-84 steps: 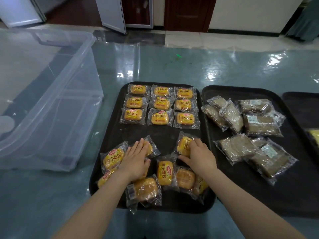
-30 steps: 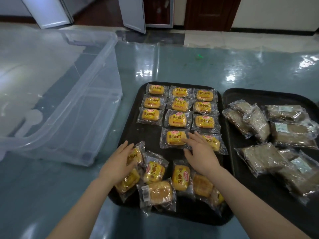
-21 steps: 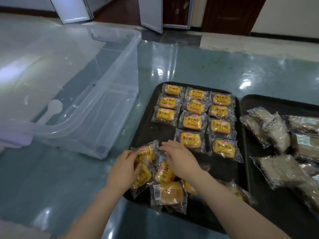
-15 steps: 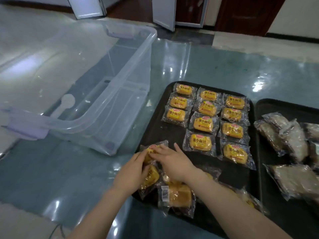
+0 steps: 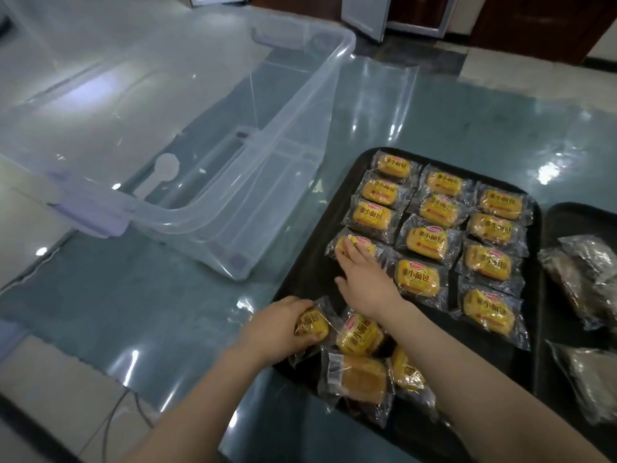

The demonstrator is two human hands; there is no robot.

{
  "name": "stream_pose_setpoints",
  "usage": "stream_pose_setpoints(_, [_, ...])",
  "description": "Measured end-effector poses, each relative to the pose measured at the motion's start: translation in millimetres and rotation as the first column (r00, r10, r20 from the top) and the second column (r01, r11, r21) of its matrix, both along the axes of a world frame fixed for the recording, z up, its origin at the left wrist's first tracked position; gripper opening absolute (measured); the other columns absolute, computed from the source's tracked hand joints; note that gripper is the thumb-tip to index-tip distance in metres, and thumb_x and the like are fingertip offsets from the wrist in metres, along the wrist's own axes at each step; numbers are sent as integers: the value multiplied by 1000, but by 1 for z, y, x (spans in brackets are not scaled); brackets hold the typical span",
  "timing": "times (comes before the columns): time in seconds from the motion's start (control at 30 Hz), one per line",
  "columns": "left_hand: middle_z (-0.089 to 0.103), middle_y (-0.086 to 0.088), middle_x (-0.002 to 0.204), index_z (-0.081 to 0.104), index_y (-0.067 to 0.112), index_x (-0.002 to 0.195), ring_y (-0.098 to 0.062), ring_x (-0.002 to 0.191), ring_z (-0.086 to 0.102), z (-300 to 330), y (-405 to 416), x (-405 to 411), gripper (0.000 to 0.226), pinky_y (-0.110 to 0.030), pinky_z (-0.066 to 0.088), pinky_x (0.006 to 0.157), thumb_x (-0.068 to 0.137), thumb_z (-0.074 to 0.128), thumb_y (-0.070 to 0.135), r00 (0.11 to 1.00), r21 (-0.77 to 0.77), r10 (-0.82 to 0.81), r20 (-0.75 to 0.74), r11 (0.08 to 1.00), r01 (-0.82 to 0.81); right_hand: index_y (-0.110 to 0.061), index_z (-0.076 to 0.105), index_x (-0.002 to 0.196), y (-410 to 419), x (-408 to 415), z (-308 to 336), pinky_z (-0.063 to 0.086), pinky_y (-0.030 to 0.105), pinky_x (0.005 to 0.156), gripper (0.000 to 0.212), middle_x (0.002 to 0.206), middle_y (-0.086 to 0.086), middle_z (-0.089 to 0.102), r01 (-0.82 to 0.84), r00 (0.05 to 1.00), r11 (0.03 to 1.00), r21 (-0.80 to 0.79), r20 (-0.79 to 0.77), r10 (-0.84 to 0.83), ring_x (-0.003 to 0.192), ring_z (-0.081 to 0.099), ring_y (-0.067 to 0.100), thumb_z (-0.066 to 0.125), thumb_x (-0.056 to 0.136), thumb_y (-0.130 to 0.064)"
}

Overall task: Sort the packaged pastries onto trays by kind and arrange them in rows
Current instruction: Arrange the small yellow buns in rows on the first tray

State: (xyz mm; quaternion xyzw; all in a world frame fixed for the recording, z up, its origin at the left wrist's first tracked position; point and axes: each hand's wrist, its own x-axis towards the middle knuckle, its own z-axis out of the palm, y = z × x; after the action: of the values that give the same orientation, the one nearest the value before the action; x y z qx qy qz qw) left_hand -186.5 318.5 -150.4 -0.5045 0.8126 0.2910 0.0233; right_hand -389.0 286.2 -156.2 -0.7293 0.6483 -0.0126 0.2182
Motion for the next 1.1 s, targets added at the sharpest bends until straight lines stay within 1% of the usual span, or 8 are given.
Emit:
stream_pose_setpoints(0.17, [51,7,133,43,30,137,-13,118,49,-1,-1,-9,64,-28,41,93,80,67,44,1000,-32,7,-11,999,-7,-23,27,151,6,-9,7,12,35,117,56,161,-3,8,49,994,995,-82,106,-40,148,1,18,47,98,-29])
stream_pose_setpoints(0.27, [50,5,134,43,28,138,-16,119,49,-1,-3,-18,64,-32,42,96,81,68,39,998,-72,45,-35,996,-47,-26,49,138,29,-22,16,22,32,113,43,152,-4,33,68,988,990,-124,144,-50,142,23,17,54,95,-28])
stream_pose_setpoints(0.37, [51,3,133,43,26,138,-18,118,48,-2,-6,-28,62,-33,41,97,82,68,35,995,-110,82,-62,990,-88,-27,55,132,59,-36,21,27,33,113,41,143,-5,44,82,986,993,-80,149,-69,134,34,15,60,92,-33])
stream_pose_setpoints(0.53, [40,1,146,35,26,144,-18,130,39,-4,-11,-33,64,-28,29,106,87,63,32,997,-116,16,-77,993,-24,-39,48,135,100,-37,20,27,37,114,48,153,-11,29,44,994,997,60,94,-50,140,25,16,61,89,-39])
stream_pose_setpoints(0.67, [11,1,158,17,26,149,-17,144,11,-7,-3,-30,66,-26,8,113,94,53,23,998,-215,-68,9,974,68,-36,42,141,117,-32,15,28,44,114,51,156,-8,26,228,971,974,-21,-70,-229,142,23,19,55,92,-43])
stream_pose_setpoints(0.83, [23,-3,154,27,23,146,-24,135,26,1,14,-24,67,-36,33,105,87,56,10,995,-333,-91,50,937,102,-23,27,150,140,-18,8,15,45,116,59,162,2,1,498,844,864,-75,-188,-502,148,-1,25,49,96,-23])
stream_pose_setpoints(0.93, [25,-2,153,28,20,145,-25,132,29,3,20,-24,64,-35,37,102,87,52,8,992,-322,-120,40,938,126,-29,14,152,153,-12,4,11,42,116,62,162,-2,1,449,875,891,-73,-164,-455,148,-1,20,42,98,-26])
stream_pose_setpoints(1.1, [-8,-9,158,4,24,151,-28,144,-8,-8,26,-27,61,-39,2,116,99,35,32,960,-162,-240,142,951,262,-41,4,151,160,-8,-3,12,43,116,59,161,-5,-1,396,896,917,-44,-200,-397,148,6,25,33,100,-36])
